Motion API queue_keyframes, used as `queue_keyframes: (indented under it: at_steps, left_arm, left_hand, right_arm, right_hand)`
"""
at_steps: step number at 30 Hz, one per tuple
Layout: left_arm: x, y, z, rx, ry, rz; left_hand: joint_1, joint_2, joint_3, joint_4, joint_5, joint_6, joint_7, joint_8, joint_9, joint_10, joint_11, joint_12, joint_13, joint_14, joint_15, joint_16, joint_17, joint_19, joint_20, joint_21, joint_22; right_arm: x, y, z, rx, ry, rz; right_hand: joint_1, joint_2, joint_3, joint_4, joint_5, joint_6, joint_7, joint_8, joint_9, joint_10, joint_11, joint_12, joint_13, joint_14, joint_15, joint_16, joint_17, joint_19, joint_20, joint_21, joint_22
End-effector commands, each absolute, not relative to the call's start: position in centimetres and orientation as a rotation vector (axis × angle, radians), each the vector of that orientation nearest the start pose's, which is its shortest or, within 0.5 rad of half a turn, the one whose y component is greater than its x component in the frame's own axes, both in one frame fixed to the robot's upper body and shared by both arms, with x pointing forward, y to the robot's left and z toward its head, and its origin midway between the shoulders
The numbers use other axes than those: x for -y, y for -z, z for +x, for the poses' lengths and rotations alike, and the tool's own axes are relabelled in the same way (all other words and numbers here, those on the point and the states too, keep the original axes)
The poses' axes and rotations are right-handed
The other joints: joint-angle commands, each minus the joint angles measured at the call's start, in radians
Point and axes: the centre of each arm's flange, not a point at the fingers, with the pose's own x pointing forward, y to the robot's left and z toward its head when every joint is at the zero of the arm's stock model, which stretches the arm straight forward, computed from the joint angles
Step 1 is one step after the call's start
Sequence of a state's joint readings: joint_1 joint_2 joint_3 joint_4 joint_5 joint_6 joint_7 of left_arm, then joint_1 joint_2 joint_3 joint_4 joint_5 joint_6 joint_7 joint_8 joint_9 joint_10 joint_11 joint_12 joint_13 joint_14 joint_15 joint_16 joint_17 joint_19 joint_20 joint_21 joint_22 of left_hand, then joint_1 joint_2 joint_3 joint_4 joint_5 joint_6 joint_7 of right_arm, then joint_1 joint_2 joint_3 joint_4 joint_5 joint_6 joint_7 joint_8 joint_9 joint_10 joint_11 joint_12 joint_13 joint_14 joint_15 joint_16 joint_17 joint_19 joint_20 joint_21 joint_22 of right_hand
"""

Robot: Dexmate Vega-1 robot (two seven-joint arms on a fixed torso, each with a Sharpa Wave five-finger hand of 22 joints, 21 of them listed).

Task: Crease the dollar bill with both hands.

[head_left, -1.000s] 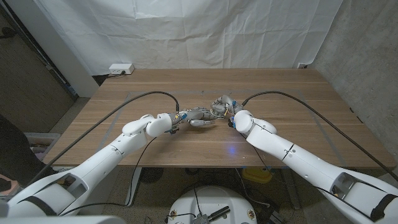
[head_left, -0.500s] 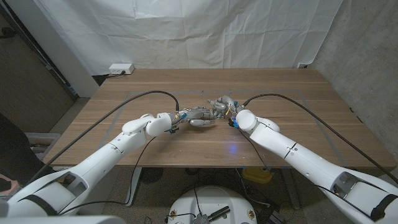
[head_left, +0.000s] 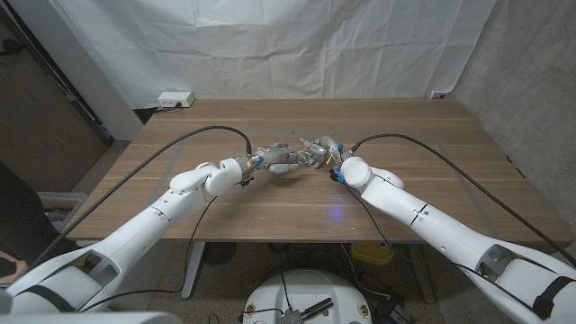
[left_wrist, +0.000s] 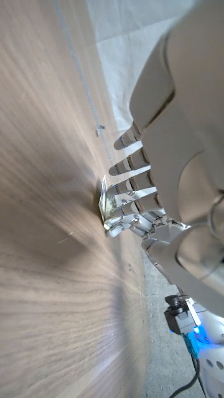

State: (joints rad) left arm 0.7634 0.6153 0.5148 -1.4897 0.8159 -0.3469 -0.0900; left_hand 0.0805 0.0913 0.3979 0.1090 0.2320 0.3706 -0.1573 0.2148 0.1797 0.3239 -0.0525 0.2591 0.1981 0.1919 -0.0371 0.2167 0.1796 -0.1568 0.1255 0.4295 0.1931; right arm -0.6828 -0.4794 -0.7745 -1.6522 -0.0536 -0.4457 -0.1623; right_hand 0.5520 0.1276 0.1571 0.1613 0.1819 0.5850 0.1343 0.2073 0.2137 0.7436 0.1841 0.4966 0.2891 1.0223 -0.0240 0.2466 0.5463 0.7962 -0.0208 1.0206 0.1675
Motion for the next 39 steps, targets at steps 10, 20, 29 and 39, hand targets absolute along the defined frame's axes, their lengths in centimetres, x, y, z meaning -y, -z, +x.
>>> queue_keyframes:
  at_steps: [10, 20, 29, 39]
  left_arm:
    - [-18.1, 0.5, 60.8, 0.931, 0.247, 1.602]
    - [-17.5, 1.2, 63.5, 0.757, 0.357, 1.699]
    - [-16.7, 1.8, 64.8, 0.663, 0.436, 1.757]
    - [-15.8, 2.5, 65.4, 0.651, 0.49, 1.792]
  left_hand:
    - [0.013, 0.0, 0.024, -0.016, -0.007, -0.029, -0.013, -0.023, 0.006, 0.003, -0.005, -0.009, 0.006, 0.031, -0.016, -0.007, 0.002, 0.078, -0.012, 0.022, 0.003]
    - [-0.027, -0.021, 0.008, 0.007, -0.014, -0.095, 0.003, -0.031, 0.006, -0.113, -0.043, -0.057, 0.002, -0.143, -0.024, -0.047, 0.004, -0.047, -0.015, -0.035, 0.008]
    - [-0.066, -0.06, -0.031, 0.028, -0.009, -0.156, 0.016, -0.044, -0.001, -0.159, -0.068, -0.069, -0.006, -0.233, -0.019, -0.046, 0.003, -0.101, -0.021, -0.057, 0.014]
    - [-0.076, -0.062, -0.072, 0.049, 0.008, -0.296, -0.039, -0.045, -0.005, -0.345, -0.14, -0.084, -0.014, -0.349, -0.019, -0.042, 0.002, -0.166, -0.035, -0.081, 0.02]
  right_arm:
    - [9.7, 2.9, 63.6, 0.414, -0.142, -0.866]
    - [9.9, 2.8, 63.1, 0.426, -0.127, -0.863]
    - [10.1, 2.7, 63.1, 0.43, -0.123, -0.861]
    - [10.0, 2.6, 63.5, 0.43, -0.12, -0.858]
  right_hand:
    - [-0.095, -0.015, -0.04, 0.008, 0.008, 0.073, 0.019, 0.02, 0.0, 0.035, 0.004, -0.001, -0.019, 0.015, 0.021, -0.013, -0.035, 0.026, 0.012, -0.031, 0.001]
    - [-0.13, -0.02, -0.055, 0.01, 0.012, 0.071, 0.019, 0.017, 0.0, 0.03, 0.002, -0.013, -0.028, 0.007, 0.022, -0.014, -0.042, 0.024, 0.014, -0.047, 0.001]
    - [-0.146, -0.019, -0.06, 0.01, 0.015, 0.07, 0.019, 0.015, 0.0, 0.028, 0.004, -0.02, -0.032, 0.003, 0.024, -0.014, -0.044, 0.024, 0.014, -0.054, 0.001]
    - [-0.162, -0.018, -0.066, 0.009, 0.018, 0.074, 0.02, 0.016, 0.0, 0.03, 0.005, -0.025, -0.037, 0.001, 0.021, -0.01, -0.043, 0.025, 0.014, -0.062, 0.002]
